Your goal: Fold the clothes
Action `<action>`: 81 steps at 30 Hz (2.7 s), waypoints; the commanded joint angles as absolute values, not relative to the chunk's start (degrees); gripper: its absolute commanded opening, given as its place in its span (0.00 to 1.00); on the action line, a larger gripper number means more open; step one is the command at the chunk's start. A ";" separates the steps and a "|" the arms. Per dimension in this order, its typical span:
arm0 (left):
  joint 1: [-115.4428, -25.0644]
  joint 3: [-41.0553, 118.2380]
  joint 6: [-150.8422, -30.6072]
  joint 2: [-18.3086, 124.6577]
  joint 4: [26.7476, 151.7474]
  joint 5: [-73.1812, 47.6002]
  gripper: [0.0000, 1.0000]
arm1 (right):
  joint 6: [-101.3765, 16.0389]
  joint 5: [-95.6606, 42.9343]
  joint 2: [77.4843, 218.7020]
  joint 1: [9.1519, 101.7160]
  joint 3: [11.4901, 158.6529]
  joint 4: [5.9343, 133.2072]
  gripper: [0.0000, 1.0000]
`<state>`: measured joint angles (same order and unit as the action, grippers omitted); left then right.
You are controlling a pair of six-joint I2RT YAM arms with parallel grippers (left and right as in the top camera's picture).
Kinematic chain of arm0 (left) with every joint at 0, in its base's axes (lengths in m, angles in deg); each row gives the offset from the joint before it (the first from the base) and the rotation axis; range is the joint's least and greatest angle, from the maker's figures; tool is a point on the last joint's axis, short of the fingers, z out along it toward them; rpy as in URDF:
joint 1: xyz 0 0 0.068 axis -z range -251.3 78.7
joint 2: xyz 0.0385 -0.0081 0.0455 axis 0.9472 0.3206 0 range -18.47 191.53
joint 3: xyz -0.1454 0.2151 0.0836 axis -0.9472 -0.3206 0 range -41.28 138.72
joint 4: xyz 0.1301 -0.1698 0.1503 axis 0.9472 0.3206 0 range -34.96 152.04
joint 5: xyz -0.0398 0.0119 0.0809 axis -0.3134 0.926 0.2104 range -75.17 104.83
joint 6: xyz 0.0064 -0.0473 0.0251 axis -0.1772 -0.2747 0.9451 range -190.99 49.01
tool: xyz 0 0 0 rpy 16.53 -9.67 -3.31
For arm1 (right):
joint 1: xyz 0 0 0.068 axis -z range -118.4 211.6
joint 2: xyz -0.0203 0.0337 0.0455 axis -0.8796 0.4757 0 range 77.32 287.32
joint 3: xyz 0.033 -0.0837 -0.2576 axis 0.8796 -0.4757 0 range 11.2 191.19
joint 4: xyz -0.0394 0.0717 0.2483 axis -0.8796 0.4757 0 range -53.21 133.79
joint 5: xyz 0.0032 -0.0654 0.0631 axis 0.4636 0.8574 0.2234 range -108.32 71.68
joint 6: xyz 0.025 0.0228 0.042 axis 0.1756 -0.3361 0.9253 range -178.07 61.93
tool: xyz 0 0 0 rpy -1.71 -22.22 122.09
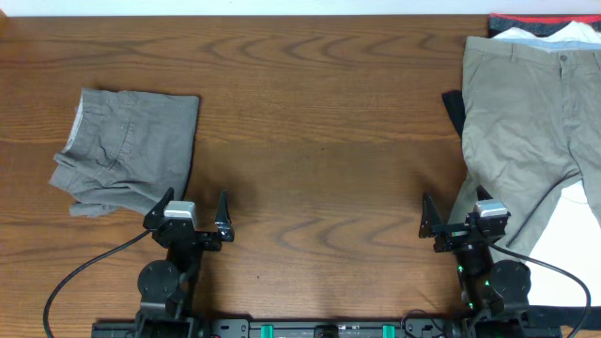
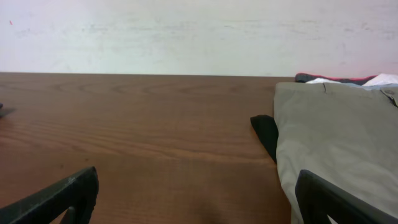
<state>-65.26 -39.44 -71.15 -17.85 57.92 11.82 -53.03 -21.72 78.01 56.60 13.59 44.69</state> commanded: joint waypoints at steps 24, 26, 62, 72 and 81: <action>-65.57 -41.06 -71.22 -18.24 58.79 12.43 0.98 | -52.35 -21.96 77.97 57.04 13.30 44.69 0.99; -65.57 -41.06 -71.22 -18.24 58.72 12.41 0.98 | -52.37 -20.56 77.97 57.04 13.30 44.40 0.99; -65.50 -2.30 -88.92 14.13 83.60 6.23 0.98 | -42.45 -44.45 98.27 57.04 33.57 39.64 0.99; -64.25 38.02 -87.24 46.83 114.70 6.20 0.98 | -54.93 -36.34 142.90 57.15 69.65 74.78 0.99; -64.08 41.83 -86.95 53.36 112.80 -2.50 0.98 | -55.17 -40.67 165.15 57.15 87.55 85.21 0.99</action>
<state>-64.32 40.67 -88.48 52.01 112.95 -0.11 -53.49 -38.96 163.16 56.67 85.87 85.36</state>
